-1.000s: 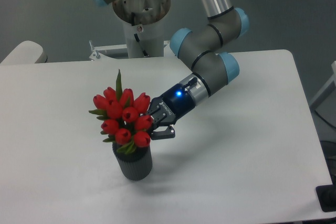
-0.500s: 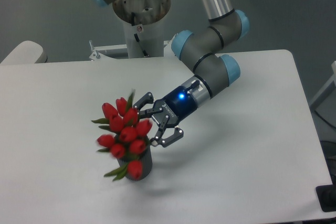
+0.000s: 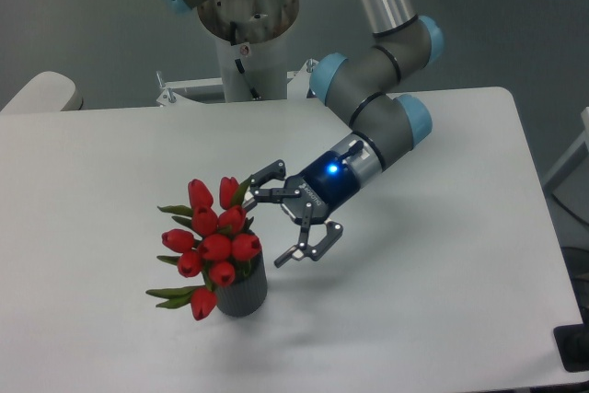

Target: Insert the flowers into the vase

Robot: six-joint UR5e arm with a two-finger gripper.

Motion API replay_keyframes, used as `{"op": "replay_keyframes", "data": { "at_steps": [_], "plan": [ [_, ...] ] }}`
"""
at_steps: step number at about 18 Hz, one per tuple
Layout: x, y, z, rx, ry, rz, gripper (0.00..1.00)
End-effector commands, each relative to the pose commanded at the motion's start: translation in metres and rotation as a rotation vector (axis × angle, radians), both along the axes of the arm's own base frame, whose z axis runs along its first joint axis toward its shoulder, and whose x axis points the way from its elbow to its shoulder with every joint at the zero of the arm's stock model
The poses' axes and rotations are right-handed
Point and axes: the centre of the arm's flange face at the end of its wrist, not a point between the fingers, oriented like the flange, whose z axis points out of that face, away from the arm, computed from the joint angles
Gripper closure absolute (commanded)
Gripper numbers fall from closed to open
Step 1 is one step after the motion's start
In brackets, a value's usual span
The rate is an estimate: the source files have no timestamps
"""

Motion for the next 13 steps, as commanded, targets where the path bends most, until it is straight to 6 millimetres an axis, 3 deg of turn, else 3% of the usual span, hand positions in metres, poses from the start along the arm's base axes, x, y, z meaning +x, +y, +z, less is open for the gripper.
{"op": "replay_keyframes", "data": {
  "at_steps": [4,8,13],
  "plan": [
    [-0.025,-0.027,0.027,-0.022,0.078,0.065,0.0],
    [-0.041,-0.038,0.071,-0.272,0.232,0.142,0.0],
    [-0.049,-0.038,0.144,-0.377,0.203,0.264,0.0]
  ]
}}
